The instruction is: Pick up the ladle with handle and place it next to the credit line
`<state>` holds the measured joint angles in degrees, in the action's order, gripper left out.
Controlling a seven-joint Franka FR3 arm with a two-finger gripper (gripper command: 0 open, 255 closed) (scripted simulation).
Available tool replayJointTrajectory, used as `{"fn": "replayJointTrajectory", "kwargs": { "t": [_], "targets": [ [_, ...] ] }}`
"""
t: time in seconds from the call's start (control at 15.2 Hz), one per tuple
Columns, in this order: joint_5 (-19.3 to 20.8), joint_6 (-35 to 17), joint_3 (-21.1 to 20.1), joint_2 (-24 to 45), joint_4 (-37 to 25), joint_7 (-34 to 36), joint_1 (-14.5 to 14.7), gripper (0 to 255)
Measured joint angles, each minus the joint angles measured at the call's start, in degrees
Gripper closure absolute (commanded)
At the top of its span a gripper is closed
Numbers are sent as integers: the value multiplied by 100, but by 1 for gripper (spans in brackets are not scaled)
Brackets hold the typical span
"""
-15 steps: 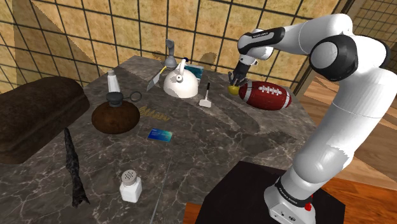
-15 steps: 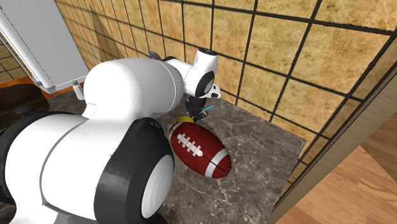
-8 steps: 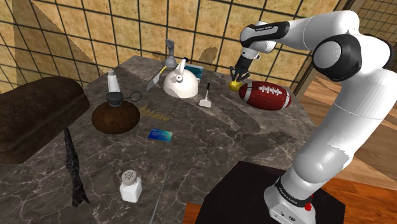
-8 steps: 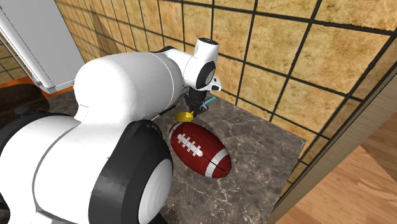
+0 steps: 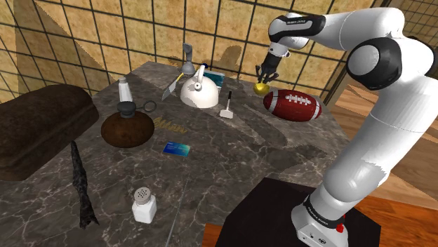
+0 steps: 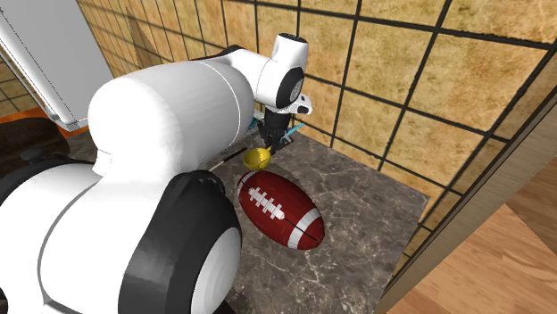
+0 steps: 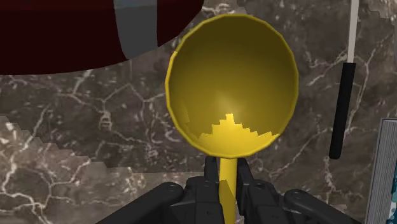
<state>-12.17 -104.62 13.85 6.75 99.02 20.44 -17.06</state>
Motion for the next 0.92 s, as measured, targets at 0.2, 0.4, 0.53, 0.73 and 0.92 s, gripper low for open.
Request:
{"fn": "replayJointTrajectory", "kwargs": {
  "t": [0.2,0.4,0.53,0.73,0.92],
  "targets": [
    [13,219,6,-7,-214,36,-7,255],
    [24,447,13,-17,-434,67,-17,255],
    [27,592,12,-7,-592,100,-16,255],
    [115,501,-87,-371,-190,336,127,255],
    [221,312,-249,-900,454,661,304,255]
  ]
}}
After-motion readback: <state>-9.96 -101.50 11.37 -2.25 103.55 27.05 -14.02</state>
